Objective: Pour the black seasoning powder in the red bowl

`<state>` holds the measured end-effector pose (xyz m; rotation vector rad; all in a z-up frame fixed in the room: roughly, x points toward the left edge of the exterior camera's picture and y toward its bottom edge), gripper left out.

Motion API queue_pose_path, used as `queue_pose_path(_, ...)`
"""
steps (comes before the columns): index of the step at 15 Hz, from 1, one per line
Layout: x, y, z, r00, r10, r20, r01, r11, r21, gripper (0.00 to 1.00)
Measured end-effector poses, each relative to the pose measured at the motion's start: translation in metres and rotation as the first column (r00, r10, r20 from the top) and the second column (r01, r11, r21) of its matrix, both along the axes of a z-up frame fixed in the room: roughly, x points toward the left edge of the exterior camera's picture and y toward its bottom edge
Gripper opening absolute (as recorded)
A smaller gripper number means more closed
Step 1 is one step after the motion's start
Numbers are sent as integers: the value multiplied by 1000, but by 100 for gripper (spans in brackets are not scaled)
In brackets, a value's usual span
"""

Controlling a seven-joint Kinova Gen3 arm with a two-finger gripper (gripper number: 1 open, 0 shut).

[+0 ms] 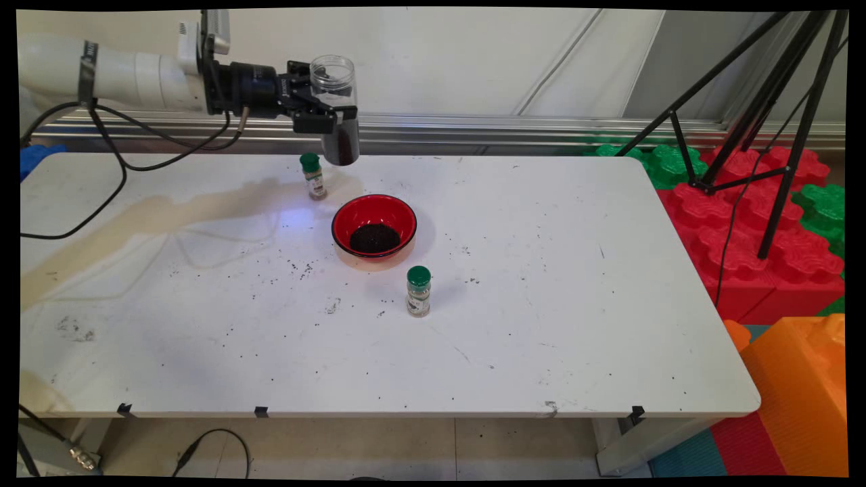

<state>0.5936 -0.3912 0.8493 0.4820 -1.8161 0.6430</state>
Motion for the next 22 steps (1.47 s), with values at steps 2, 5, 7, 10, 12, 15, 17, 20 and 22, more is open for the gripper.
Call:
queue_pose_path(2,-1,-7,-3,1000,-8,23,8,1000,-23,0)
queue_pose_path(5,-4,-15,-8,998,-25,62,28,998,-55,0)
queue_pose_path(7,-6,-19,-11,995,-39,96,47,996,-80,0)
queue_pose_path(10,-9,-24,-16,986,-62,154,82,989,-122,0)
queue_pose_path(12,-11,-25,-19,979,-76,191,106,983,-148,0)
queue_pose_path(15,-12,-27,-23,969,-90,231,132,976,-173,0)
queue_pose_path(17,-14,-27,-25,960,-102,261,155,969,-192,0)
queue_pose_path(20,-17,-27,-28,946,-116,303,187,958,-217,0)
queue_pose_path(22,-19,-26,-31,932,-126,340,215,947,-240,0)
